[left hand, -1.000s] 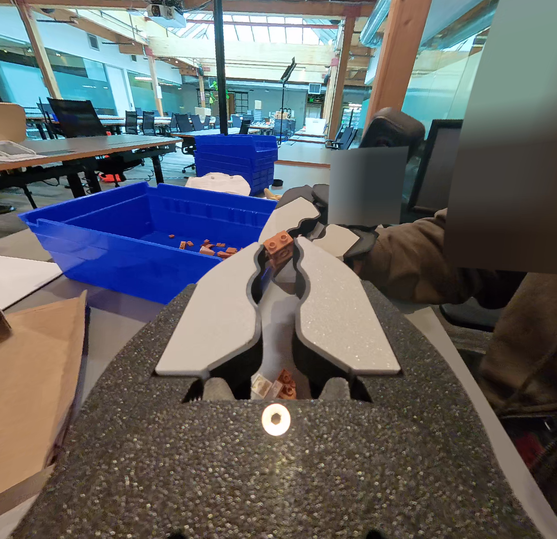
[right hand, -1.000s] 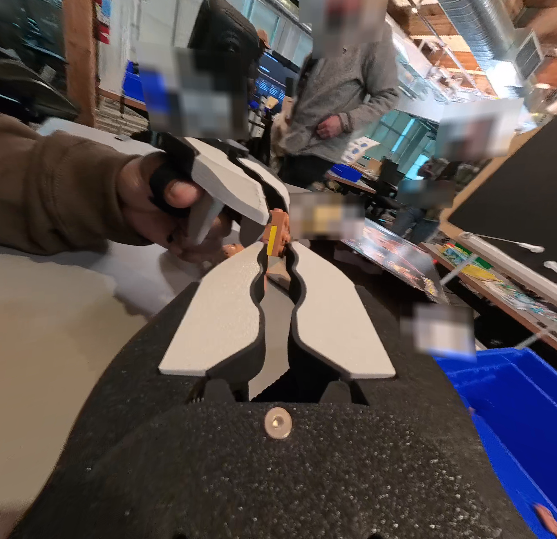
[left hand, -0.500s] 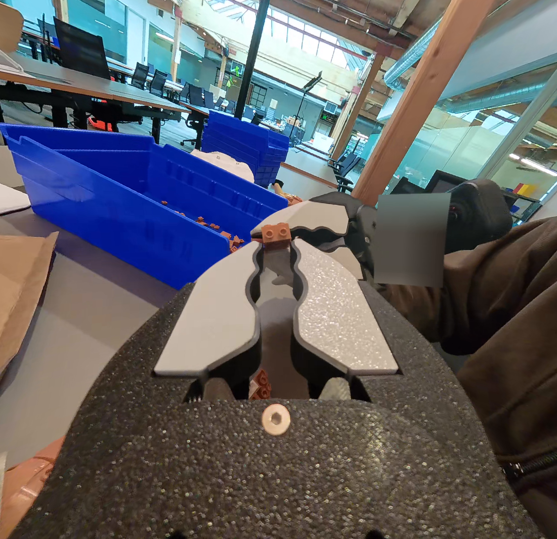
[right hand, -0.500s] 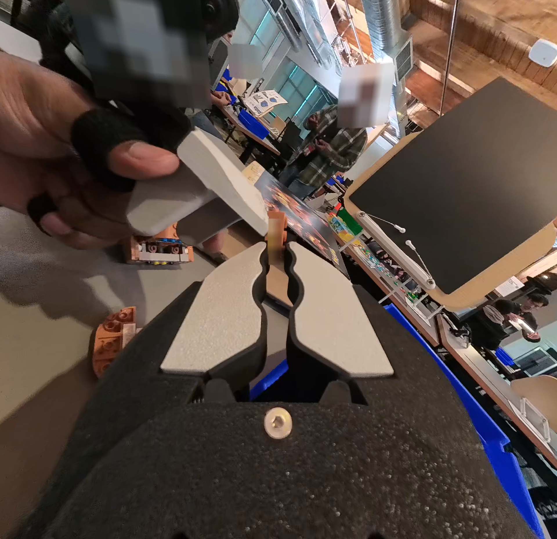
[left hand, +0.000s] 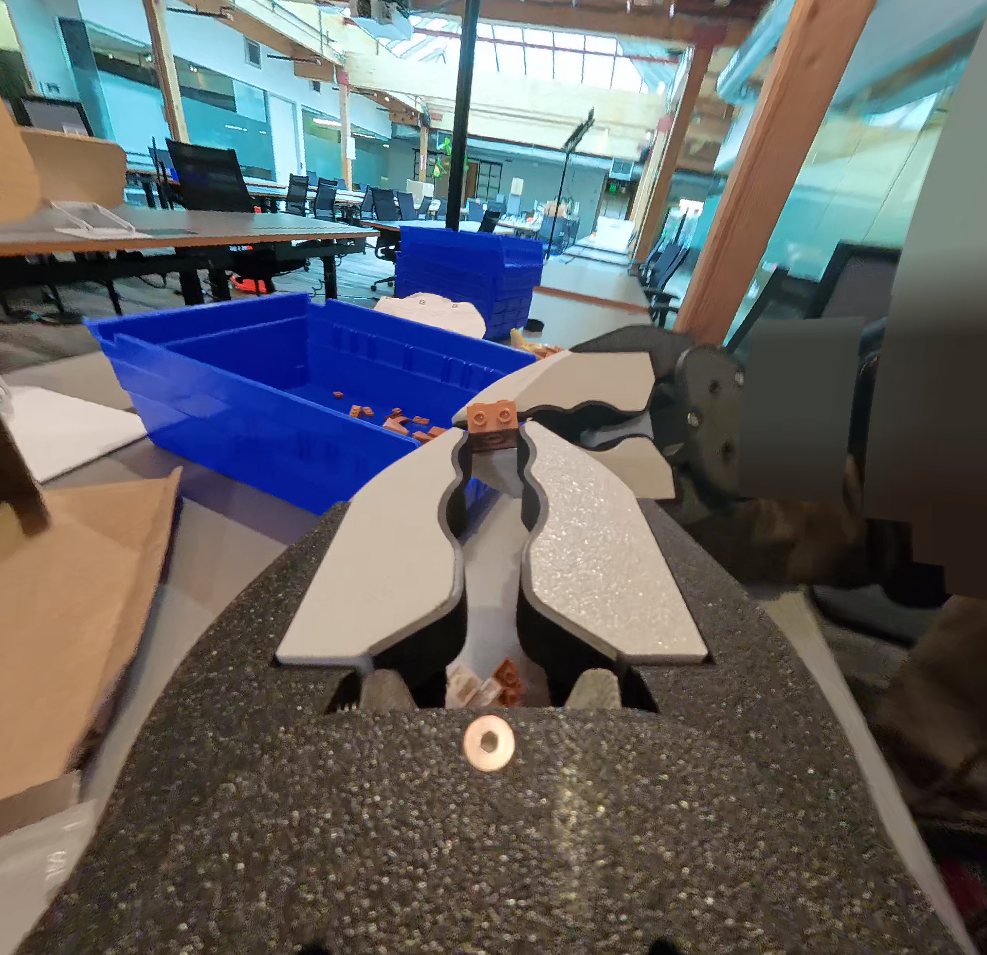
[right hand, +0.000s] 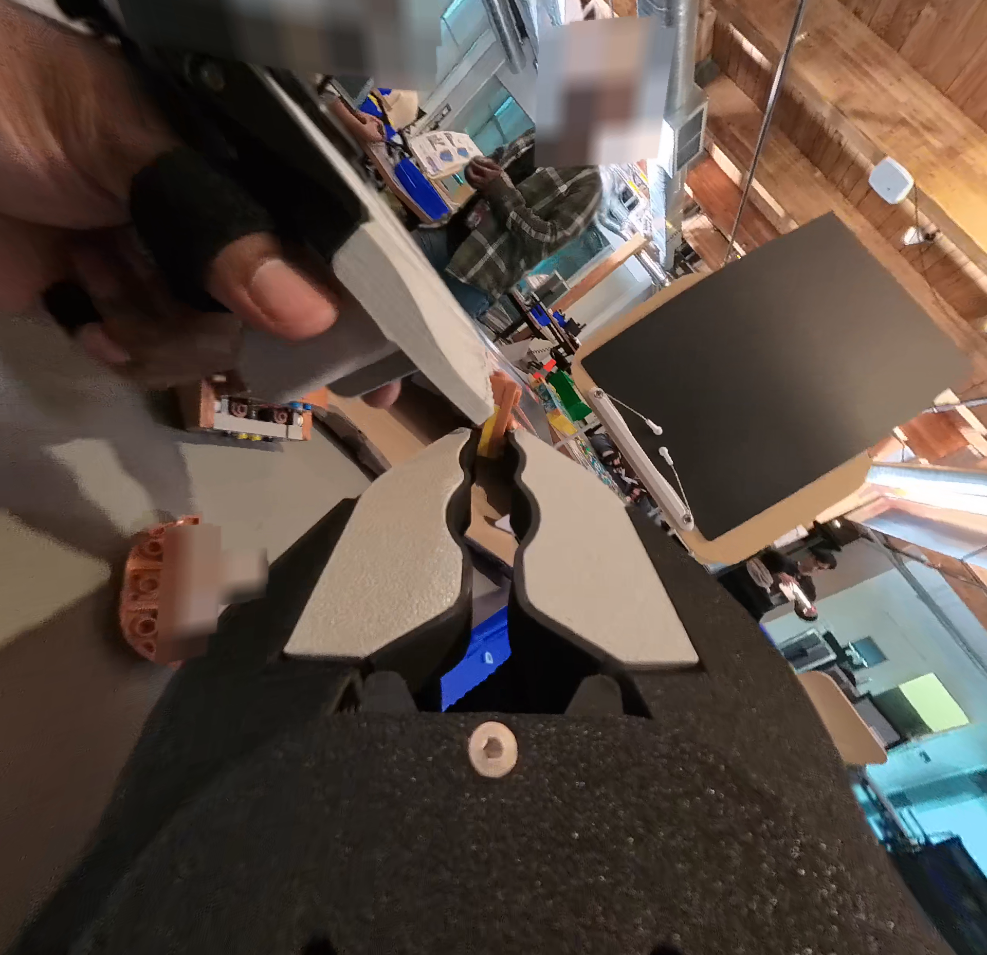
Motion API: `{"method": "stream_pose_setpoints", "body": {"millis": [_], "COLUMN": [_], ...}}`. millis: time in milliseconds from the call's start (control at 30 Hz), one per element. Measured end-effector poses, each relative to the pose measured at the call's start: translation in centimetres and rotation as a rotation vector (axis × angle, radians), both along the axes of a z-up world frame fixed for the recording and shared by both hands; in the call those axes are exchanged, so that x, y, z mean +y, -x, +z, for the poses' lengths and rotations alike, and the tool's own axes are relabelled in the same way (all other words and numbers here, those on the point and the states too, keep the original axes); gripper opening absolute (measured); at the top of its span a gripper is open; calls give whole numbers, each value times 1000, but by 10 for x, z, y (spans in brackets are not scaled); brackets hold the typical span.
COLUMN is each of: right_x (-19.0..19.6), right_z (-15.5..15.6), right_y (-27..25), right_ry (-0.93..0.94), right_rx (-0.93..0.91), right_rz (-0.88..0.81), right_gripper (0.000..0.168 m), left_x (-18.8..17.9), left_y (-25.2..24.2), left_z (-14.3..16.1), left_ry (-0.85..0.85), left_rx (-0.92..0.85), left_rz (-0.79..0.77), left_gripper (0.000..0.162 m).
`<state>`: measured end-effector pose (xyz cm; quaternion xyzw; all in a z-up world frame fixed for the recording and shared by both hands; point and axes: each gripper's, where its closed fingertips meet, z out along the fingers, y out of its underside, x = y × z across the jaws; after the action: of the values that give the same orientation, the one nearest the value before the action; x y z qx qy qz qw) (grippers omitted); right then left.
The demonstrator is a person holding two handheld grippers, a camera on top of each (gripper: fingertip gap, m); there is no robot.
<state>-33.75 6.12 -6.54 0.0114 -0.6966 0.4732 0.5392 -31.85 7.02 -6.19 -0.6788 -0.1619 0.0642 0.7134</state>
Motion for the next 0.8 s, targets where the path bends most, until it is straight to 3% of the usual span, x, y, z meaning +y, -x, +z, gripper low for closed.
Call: {"method": "stream_pose_setpoints", "body": {"millis": [233, 367, 467, 633, 800], "right_x": [-6, -6, -5, 4, 11], "right_z": [-2, -3, 7, 9, 9], "right_y": [-20, -29, -34, -5, 5], "right_ry": [-10, 14, 128, 102, 126], "right_rx": [-125, -206, -302, -85, -68], "right_rz": [234, 339, 431, 116, 33], "right_gripper": [9, 9, 8, 8, 8], "left_x": [-2, -2, -3, -5, -4], "left_y": [-16, -23, -29, -22, -6], "left_z": [1, 0, 5, 13, 13], "left_ry": [184, 203, 142, 56, 39], "left_rx": [221, 228, 187, 122, 73], "left_rz": [-68, -126, -191, -157, -33], "left_gripper": [15, 15, 0, 2, 31]}}
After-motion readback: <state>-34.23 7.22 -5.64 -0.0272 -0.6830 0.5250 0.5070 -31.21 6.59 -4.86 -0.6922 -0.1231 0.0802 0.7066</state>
